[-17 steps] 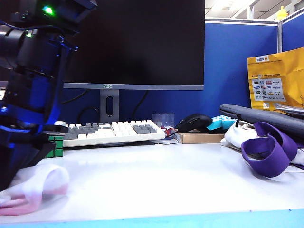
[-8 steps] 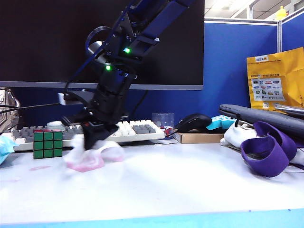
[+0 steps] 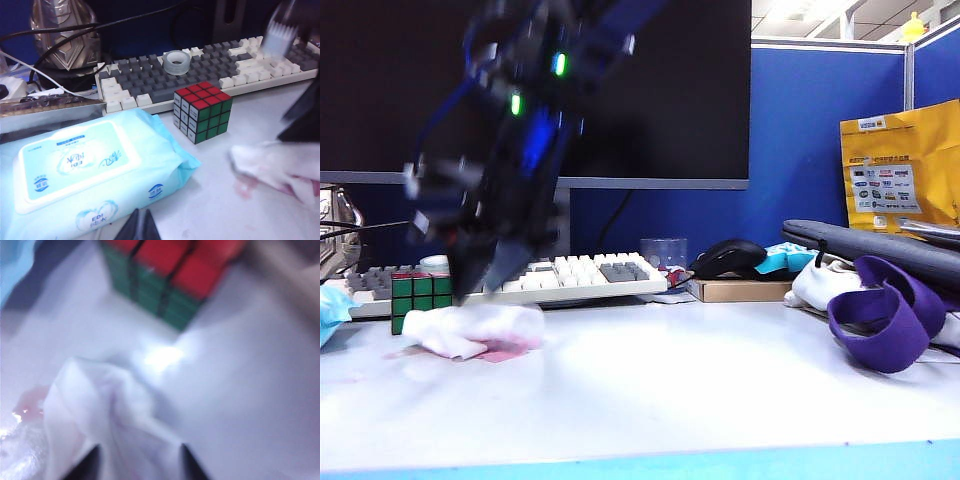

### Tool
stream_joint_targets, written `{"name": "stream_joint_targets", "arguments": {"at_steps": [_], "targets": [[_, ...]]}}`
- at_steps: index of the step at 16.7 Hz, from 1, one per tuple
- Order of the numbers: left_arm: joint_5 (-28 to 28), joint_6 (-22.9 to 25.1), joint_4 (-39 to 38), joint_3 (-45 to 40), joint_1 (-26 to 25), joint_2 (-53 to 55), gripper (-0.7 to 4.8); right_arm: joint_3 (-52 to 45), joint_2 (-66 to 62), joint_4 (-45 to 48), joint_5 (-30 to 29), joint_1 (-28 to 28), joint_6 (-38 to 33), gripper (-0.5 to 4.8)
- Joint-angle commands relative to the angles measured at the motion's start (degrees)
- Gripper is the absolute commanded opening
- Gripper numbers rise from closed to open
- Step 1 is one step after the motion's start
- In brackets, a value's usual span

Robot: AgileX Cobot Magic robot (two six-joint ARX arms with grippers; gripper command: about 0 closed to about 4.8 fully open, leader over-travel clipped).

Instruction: Use the wet wipes on the table to wipe the cherry juice off the table, then put the wipes back on the table.

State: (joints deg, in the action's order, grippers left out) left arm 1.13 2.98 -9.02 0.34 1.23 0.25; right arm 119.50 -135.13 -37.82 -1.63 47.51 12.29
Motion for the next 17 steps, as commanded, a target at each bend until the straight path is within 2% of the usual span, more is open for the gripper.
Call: {"name": "stream_joint_targets", "arguments": {"at_steps": [1,3,4,5,9,13,17], "targets": [[0.15,-0.02,-0.76,-0.04,-0.07,-0.15,0.23,0.26,4.96,0.72,1.77,-0.33,-0.02,2.28],[0.13,0.00,-0.76,-0.04,-0.07,-0.17,0.23,0.24,10.21,1.66,4.74,-0.39,-0.11,1.75],[0.13,-0.02,-0.76,-0.04,-0.04,-0.15,0.23,0.26,12.74,2.51,7.78,-0.39,0.02,1.23],[0.15,0.00,-0.76,-0.04,-0.04,-0.15,0.23,0.24,17.88,3.63,12.37,-0.39,1.75,-0.11],[0.15,0.00,-0.76,-0.04,-0.04,-0.15,0.23,0.24,35.95,3.04,19.10,-0.33,3.26,-0.01],[0.15,-0.02,-0.76,-0.04,-0.04,-0.15,0.23,0.24,55.98,-2.62,31.06,-0.24,2.69,-0.01],[0.15,-0.02,-0.76,-0.04,-0.04,-0.15,0.23,0.22,71.95,-17.31,31.50,-0.24,2.71,-0.01]]}}
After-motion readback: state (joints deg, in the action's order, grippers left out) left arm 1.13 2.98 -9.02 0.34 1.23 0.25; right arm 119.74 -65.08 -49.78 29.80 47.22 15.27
